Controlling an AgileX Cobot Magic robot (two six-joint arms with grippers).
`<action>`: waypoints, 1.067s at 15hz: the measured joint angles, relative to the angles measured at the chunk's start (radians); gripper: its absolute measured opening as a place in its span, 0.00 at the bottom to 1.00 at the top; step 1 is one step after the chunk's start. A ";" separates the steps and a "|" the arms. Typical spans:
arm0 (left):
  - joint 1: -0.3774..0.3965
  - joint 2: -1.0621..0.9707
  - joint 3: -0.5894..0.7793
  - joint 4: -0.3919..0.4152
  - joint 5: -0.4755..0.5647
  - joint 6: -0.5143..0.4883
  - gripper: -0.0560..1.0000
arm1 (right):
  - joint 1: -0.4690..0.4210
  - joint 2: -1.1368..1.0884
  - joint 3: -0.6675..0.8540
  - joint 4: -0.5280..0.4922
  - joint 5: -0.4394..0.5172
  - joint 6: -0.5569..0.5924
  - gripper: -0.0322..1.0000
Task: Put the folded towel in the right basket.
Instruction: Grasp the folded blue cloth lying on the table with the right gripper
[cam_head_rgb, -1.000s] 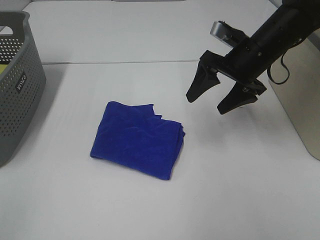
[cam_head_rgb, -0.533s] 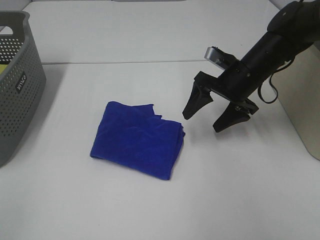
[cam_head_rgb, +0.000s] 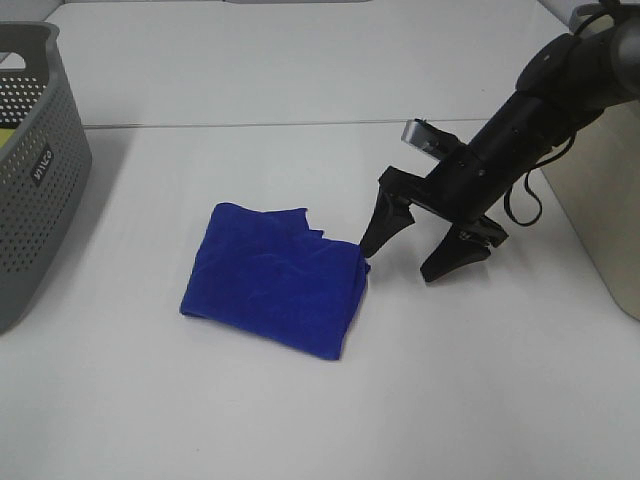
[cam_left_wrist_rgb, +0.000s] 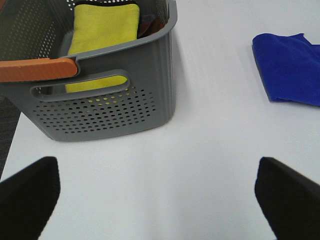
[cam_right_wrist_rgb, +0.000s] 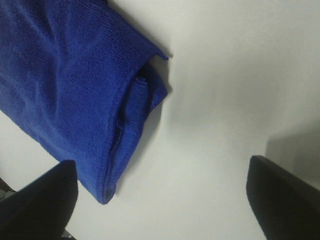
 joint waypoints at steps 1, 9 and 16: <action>0.000 0.000 0.000 0.000 0.000 0.000 0.99 | 0.021 0.000 0.000 -0.004 -0.016 0.001 0.88; 0.000 0.000 0.000 0.000 0.000 0.000 0.99 | 0.229 0.000 0.000 -0.024 -0.136 0.074 0.88; 0.000 0.000 0.000 0.000 0.000 0.000 0.99 | 0.229 0.000 0.000 -0.102 -0.143 0.213 0.88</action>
